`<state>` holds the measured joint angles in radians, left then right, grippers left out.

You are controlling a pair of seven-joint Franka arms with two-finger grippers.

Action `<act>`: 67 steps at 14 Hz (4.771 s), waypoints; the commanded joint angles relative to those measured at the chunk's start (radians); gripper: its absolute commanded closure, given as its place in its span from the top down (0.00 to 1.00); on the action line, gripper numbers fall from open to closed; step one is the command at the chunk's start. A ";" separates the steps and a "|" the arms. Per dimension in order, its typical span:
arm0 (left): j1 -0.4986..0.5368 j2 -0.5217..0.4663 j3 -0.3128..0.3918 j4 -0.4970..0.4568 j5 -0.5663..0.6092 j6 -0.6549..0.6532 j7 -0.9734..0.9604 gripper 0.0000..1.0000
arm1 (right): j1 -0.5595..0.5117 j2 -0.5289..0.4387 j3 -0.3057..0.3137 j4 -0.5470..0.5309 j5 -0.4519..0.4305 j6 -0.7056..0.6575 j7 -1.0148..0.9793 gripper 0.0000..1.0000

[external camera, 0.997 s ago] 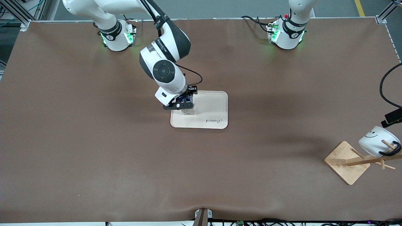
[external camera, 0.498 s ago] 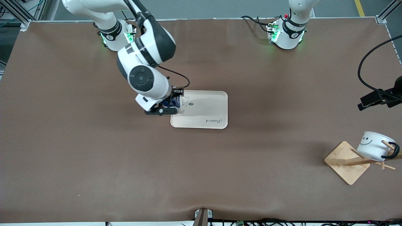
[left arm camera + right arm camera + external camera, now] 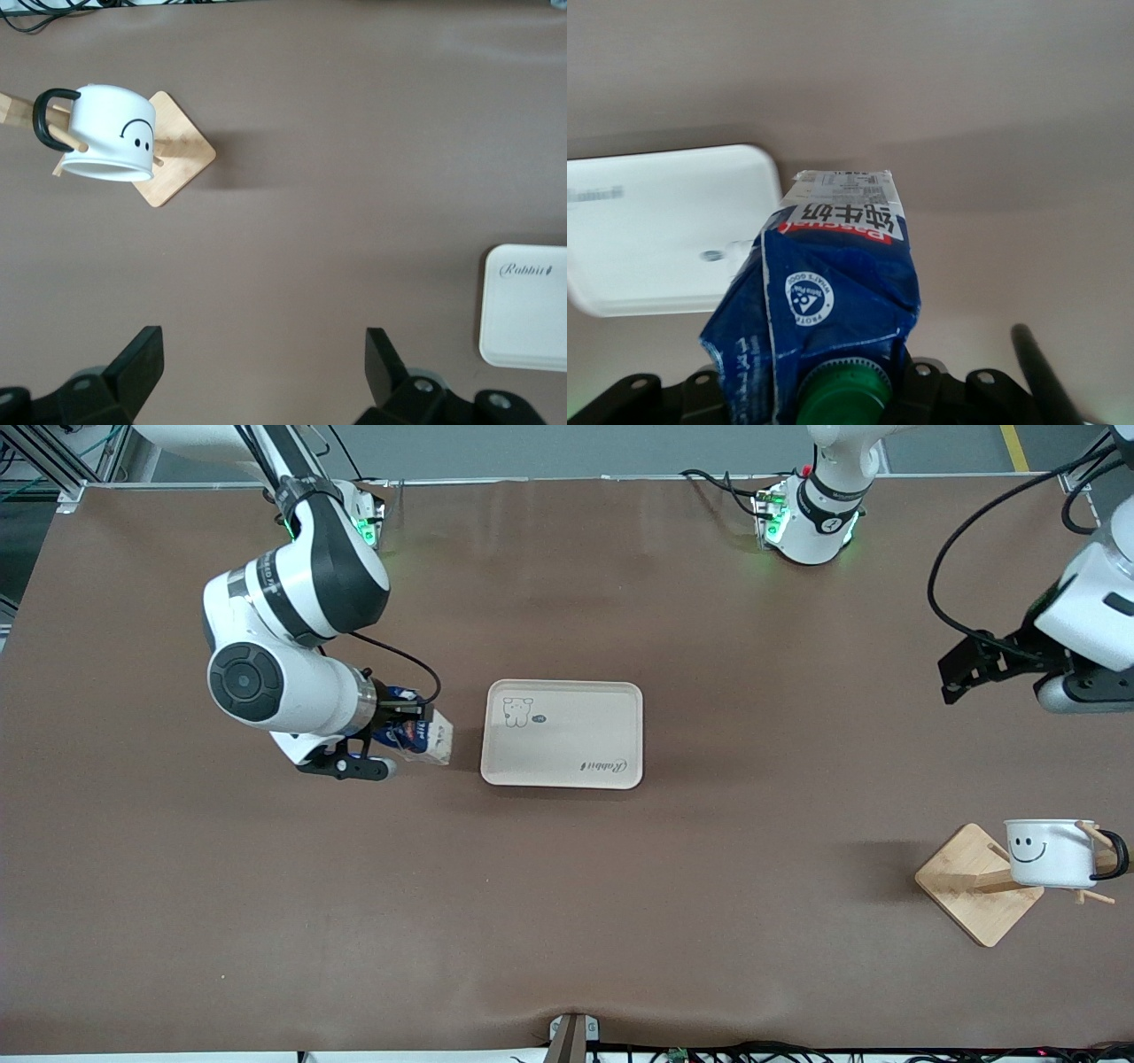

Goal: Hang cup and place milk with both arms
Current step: 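Carry the milk carton away from the tray with the right gripper, then lower the milk carton onto the table and open the right gripper, then raise the right gripper away from the milk carton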

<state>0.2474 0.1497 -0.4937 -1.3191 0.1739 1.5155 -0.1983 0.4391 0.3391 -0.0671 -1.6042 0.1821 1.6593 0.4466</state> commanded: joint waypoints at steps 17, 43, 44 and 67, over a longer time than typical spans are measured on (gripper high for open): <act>-0.267 -0.203 0.368 -0.170 -0.097 -0.037 0.022 1.00 | -0.394 -0.206 0.012 -0.462 -0.206 0.284 -0.411 0.00; -0.273 -0.130 0.365 -0.157 -0.094 -0.035 0.027 1.00 | -0.485 -0.195 0.015 -0.484 -0.222 0.301 -0.560 1.00; -0.277 -0.130 0.365 -0.157 -0.093 -0.037 0.027 1.00 | -0.482 -0.193 0.015 -0.476 -0.216 0.306 -0.557 1.00; -0.267 -0.114 0.368 -0.121 -0.063 -0.041 0.092 1.00 | -0.496 -0.098 0.092 0.395 -0.187 -0.386 -0.557 1.00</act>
<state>-0.0202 0.0178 -0.1270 -1.4746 0.0917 1.4851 -0.1206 -0.0408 0.2519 0.0163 -1.2342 -0.0088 1.2909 -0.1046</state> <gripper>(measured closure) 0.000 0.000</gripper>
